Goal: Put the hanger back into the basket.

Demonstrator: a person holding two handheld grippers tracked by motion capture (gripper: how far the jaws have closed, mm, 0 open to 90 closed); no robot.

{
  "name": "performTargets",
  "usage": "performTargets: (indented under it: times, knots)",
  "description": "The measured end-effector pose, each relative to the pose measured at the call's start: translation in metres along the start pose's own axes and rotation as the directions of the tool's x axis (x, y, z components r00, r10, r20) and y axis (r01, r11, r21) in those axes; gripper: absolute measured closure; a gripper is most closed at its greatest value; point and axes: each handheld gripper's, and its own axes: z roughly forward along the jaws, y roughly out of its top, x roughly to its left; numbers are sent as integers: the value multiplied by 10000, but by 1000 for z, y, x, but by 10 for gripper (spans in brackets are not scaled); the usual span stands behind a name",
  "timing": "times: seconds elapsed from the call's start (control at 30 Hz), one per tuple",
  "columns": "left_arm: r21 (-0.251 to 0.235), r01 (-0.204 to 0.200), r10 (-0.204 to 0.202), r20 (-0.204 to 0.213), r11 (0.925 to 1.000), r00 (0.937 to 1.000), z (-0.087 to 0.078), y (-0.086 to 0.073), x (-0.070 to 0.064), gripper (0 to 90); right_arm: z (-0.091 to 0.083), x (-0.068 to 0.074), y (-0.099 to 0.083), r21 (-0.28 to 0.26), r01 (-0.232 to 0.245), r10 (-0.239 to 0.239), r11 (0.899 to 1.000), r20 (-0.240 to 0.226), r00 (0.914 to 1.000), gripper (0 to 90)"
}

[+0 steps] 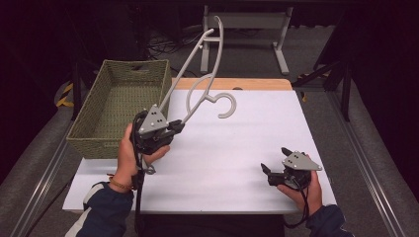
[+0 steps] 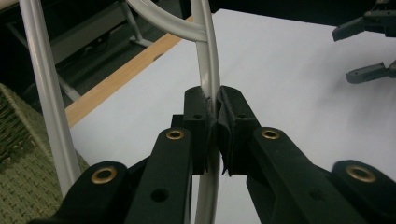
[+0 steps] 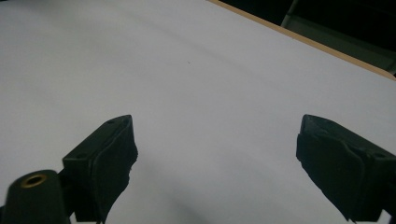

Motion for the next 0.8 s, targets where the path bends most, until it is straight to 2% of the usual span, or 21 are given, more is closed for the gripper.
performTargets:
  times: [0.27, 0.43, 0.53, 0.63, 0.73, 0.8]
  knots:
    - [-37, 191, -193, -543, 9998, 9983, -16, -2, 26, 824, 1, 1, 0, 29, 0, 0, 10000, -29, 10000, 124]
    - [50, 348, -341, -932, 9994, 9951, -25, -8, 43, 824, 1, 2, 0, 65, 25, -25, 10000, -53, 10000, 124]
    - [238, 401, -367, -1302, 9989, 9908, -31, -13, 56, 824, 2, 2, -1, 96, 35, -35, 9999, -52, 10000, 124]
    - [252, 605, -560, -1518, 9978, 9868, -33, -22, 70, 824, 3, 3, -1, 112, 41, -40, 9999, -53, 10000, 124]
    - [343, 863, -800, -1535, 9957, 9849, -34, -31, 82, 824, 4, 3, -1, 163, 76, -75, 9998, -80, 9999, 123]
    - [451, 899, -813, -1651, 9949, 9829, -33, -36, 88, 824, 4, 3, -2, 183, 65, -64, 9998, -73, 10000, 124]
